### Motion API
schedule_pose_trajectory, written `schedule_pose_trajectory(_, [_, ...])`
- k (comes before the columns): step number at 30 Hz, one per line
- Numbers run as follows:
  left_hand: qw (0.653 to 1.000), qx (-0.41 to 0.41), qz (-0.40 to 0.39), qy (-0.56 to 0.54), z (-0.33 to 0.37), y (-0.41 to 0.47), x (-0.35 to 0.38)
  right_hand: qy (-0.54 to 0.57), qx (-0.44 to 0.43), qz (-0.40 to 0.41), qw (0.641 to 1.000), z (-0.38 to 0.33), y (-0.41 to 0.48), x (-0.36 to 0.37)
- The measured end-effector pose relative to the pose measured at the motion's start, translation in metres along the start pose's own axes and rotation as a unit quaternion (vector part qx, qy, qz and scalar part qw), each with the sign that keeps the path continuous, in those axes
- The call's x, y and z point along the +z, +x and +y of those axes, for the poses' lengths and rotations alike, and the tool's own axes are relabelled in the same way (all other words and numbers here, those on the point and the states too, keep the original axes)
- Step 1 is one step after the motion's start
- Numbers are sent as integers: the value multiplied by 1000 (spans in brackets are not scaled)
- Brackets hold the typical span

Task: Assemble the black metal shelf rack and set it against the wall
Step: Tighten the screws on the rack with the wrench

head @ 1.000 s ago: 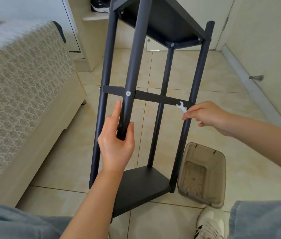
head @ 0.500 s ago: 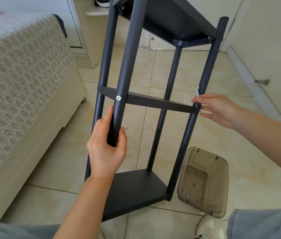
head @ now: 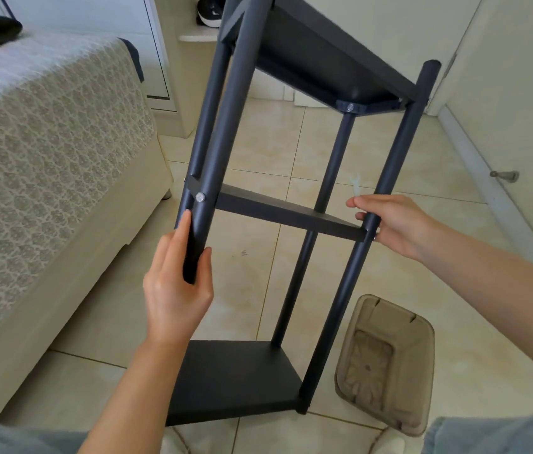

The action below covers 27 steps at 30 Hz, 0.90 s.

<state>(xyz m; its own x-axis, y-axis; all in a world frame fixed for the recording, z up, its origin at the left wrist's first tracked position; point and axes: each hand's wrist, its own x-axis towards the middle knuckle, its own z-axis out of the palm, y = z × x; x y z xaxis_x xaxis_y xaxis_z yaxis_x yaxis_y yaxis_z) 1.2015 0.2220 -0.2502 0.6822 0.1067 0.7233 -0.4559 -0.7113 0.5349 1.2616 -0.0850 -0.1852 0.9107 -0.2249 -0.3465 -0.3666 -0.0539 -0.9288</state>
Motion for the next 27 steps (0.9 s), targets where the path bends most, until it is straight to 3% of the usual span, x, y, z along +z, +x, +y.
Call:
schedule_pose_trajectory(13, [984,-176,15,26,-28,-12,-11,-21,-71,-77,994,-25,-30,14])
schedule_pose_trajectory(21, [957,-290,15,1,-39,-7,-13,21,-82,-145,986,-34,-45,25])
schedule_pose_trajectory(27, [940,-340,-32,-20,-43,6,-12,64,-105,-158,980,-45,-53,35])
